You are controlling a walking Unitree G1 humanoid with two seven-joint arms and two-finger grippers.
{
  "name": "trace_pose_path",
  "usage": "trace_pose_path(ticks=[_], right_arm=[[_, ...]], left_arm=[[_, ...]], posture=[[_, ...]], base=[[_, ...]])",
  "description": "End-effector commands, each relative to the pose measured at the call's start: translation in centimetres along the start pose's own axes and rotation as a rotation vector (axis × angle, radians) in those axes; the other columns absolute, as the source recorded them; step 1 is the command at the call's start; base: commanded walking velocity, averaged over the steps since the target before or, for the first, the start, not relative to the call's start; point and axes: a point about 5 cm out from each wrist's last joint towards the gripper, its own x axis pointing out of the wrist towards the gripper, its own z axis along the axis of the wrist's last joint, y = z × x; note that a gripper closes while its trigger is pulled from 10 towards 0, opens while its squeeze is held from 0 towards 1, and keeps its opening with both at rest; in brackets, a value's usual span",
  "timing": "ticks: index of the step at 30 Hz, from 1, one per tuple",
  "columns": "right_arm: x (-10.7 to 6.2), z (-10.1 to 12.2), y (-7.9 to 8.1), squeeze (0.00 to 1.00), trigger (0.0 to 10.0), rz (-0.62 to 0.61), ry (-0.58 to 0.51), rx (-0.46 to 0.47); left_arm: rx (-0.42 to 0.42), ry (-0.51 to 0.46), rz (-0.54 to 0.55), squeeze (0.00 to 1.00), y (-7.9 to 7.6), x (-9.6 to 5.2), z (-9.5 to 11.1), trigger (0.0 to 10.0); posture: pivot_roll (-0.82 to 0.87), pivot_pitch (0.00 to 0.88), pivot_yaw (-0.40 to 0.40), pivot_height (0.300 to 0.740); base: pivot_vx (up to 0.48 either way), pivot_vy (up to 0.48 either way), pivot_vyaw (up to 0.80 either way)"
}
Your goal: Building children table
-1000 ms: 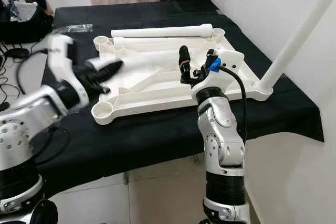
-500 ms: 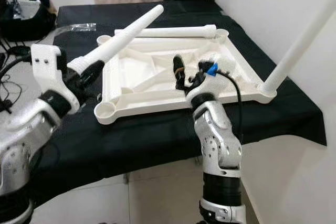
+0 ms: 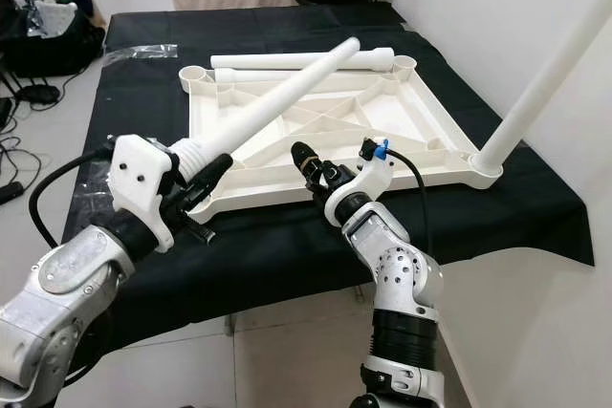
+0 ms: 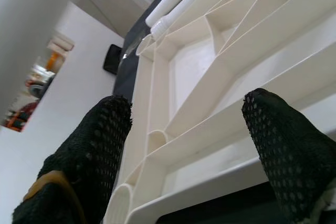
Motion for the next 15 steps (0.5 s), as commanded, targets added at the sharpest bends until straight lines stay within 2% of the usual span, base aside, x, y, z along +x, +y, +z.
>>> trace_pose_path(ticks=[1, 2, 3, 4, 6, 9, 11, 12, 13, 14, 15], right_arm=[[-0.1, -0.1, -0.2, 0.0, 10.0, 0.005, 0.003, 0.047], [-0.1, -0.1, -0.1, 0.1, 10.0, 0.031, 0.002, 0.078], [-0.2, 0.0, 0.0, 0.1, 10.0, 0.049, 0.004, 0.094], [-0.3, -0.2, 0.2, 1.0, 10.0, 0.089, 0.019, 0.126], [-0.6, -0.4, 0.4, 1.0, 10.0, 0.154, 0.043, 0.176], [-0.7, -0.5, 0.4, 1.0, 10.0, 0.176, 0.056, 0.199], [-0.9, -0.8, 0.6, 0.97, 10.0, 0.252, 0.086, 0.267], [-0.9, -0.8, 0.6, 0.97, 10.0, 0.252, 0.086, 0.267], [-1.0, -1.1, 0.8, 0.0, 10.0, 0.279, 0.107, 0.288], [-1.0, -1.1, 0.8, 0.0, 10.0, 0.279, 0.107, 0.288], [-1.2, -1.3, 0.9, 0.0, 10.0, 0.307, 0.129, 0.308]], left_arm=[[-0.009, -0.043, 0.036, 0.0, 0.7, -0.2, 0.8, 10.0], [-0.01, -0.062, 0.052, 0.0, 1.0, -0.2, 1.0, 10.0], [-0.004, -0.071, 0.057, 0.0, 1.1, -0.3, 1.1, 10.0], [0.0, -0.077, 0.054, 0.0, 1.1, -0.4, 1.1, 10.0], [-0.009, -0.075, 0.025, 0.0, 0.7, -0.5, 0.9, 10.0], [-0.029, -0.069, -0.008, 0.0, 0.1, -0.7, 0.6, 10.0], [-0.072, -0.043, -0.089, 0.0, -1.5, -1.1, -0.1, 10.0], [-0.072, -0.043, -0.089, 0.0, -1.5, -1.1, -0.1, 10.0], [-0.089, -0.031, -0.126, 0.0, -2.2, -1.2, -0.5, 10.0], [-0.089, -0.031, -0.126, 0.0, -2.2, -1.2, -0.5, 10.0], [-0.099, -0.017, -0.168, 0.0, -2.9, -1.4, -0.8, 10.0]], posture=[[0.06, 0.132, -0.089, 0.74], [0.06, 0.132, -0.091, 0.74], [0.06, 0.132, -0.091, 0.74], [0.06, 0.13, -0.089, 0.74], [0.06, 0.129, -0.095, 0.74], [0.06, 0.129, -0.094, 0.74], [0.06, 0.128, -0.094, 0.74], [0.06, 0.128, -0.094, 0.74], [0.06, 0.129, -0.094, 0.74], [0.06, 0.129, -0.094, 0.74], [0.06, 0.127, -0.093, 0.74]], base=[[0.0, 0.0, 0.0], [0.0, 0.0, 0.0], [0.0, 0.0, 0.0], [0.0, 0.0, 0.0], [0.0, 0.0, 0.0], [0.0, 0.0, 0.0], [0.0, 0.0, 0.0], [0.0, 0.0, 0.0], [0.0, 0.0, 0.0], [0.0, 0.0, 0.0], [0.0, 0.0, 0.0]])
